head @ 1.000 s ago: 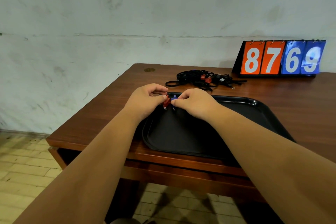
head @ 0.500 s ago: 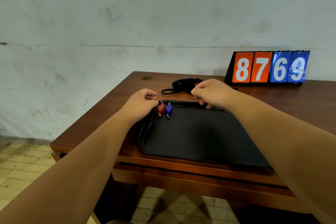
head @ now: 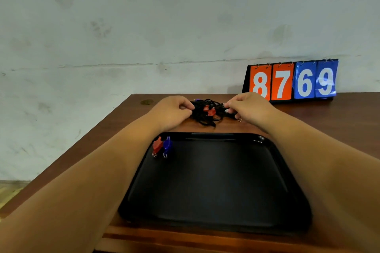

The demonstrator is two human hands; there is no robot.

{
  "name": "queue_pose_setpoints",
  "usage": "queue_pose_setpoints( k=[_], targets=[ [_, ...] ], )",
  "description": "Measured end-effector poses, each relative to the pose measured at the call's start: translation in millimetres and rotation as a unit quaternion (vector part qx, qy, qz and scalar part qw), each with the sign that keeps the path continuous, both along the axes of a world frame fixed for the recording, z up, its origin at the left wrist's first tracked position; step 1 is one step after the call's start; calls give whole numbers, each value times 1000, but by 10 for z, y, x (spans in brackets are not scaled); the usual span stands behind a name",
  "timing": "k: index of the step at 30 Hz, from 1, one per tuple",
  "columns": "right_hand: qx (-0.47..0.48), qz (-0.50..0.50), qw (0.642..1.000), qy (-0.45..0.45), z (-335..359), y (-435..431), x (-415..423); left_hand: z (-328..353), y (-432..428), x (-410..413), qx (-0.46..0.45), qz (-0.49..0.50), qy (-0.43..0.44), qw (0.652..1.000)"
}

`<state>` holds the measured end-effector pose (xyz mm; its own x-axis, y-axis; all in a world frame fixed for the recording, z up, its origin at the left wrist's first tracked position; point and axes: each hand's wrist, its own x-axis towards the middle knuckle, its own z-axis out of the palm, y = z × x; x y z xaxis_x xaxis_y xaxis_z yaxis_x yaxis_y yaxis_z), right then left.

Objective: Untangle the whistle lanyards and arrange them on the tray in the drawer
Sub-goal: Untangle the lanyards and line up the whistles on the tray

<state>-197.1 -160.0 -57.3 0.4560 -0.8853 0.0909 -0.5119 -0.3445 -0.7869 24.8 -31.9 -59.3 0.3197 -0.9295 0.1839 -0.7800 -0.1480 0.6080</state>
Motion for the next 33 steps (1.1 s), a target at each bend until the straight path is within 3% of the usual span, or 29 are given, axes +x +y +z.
queue_pose_setpoints(
  k=[8,13,20,27,33],
  targets=[
    [-27,42,999,22,-211,-569,166,-22,-816,-113,30,-18,-37,999],
    [16,45,998,-50,-384,-809,214,-180,-1240,-171,75,8,-101,992],
    [1,7,995,-101,-549,-999,198,-236,-1461,-221,105,21,-155,982],
    [-57,25,998,21,-627,-1034,63,-168,-1424,-249,103,19,-119,987],
    [-80,55,993,67,-580,-930,48,-123,-1295,-209,52,5,-59,997]
  ],
)
